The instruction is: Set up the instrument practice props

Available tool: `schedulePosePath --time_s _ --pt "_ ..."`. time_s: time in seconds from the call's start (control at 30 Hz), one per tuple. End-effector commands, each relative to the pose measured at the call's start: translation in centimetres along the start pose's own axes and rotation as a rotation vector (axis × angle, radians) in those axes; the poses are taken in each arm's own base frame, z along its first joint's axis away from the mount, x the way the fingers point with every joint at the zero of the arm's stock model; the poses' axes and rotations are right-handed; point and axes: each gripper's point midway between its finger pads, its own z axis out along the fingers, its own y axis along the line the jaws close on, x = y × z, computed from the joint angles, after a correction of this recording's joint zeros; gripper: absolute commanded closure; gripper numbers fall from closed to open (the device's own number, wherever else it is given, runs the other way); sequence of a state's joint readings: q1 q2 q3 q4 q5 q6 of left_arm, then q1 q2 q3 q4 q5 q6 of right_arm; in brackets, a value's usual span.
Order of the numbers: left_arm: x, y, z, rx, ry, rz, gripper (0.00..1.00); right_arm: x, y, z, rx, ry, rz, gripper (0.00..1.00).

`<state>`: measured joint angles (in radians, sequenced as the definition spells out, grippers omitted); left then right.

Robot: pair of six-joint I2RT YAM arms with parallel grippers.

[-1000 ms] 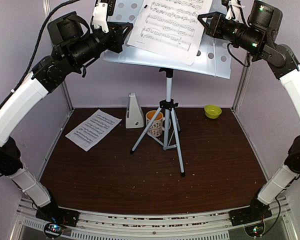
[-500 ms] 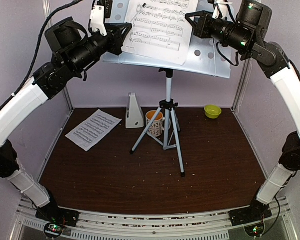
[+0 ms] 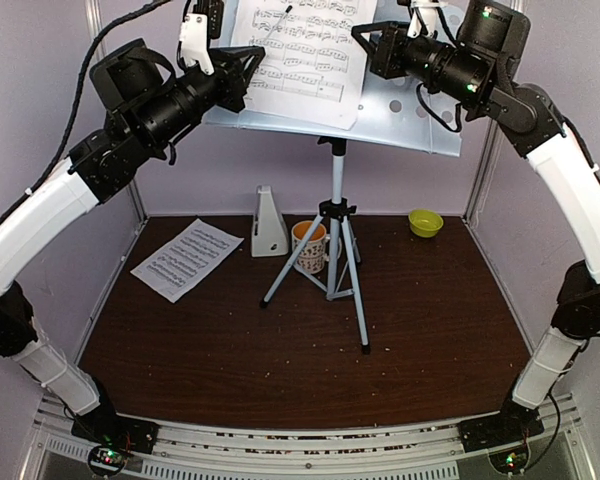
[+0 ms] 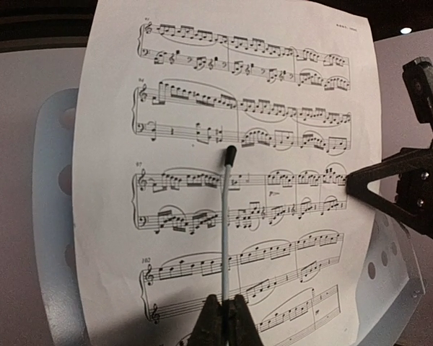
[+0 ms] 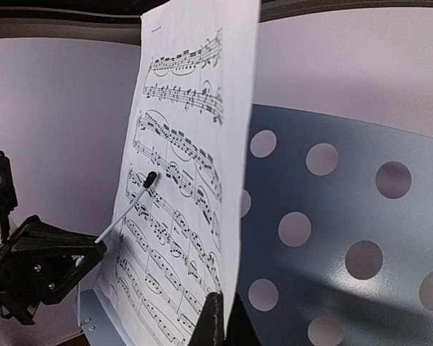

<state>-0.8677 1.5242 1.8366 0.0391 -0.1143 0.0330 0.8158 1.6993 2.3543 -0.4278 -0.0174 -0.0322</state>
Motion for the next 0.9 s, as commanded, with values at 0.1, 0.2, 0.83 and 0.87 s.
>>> schedulePosePath --time_s 0.1,0.2,0.83,0.87 --pt "-3.7 -0.2 -1.2 0.022 -0.129 0.02 1.0 -1.4 1.7 0.1 -0.06 -0.057 -0.049 1.0" --pt "-3.8 -0.3 -1.4 0.025 -0.139 0.02 1.0 -1.3 2.0 0.4 -0.068 -0.06 -0.048 0.99" --pt "-4.0 -0.3 -1.7 0.03 -0.157 0.029 1.0 -1.1 2.9 0.9 -0.086 -0.075 -0.047 0.83" --pt "-4.0 -0.3 -1.7 0.029 -0.158 0.029 1.0 -1.2 2.9 1.0 -0.087 -0.078 -0.044 0.84"
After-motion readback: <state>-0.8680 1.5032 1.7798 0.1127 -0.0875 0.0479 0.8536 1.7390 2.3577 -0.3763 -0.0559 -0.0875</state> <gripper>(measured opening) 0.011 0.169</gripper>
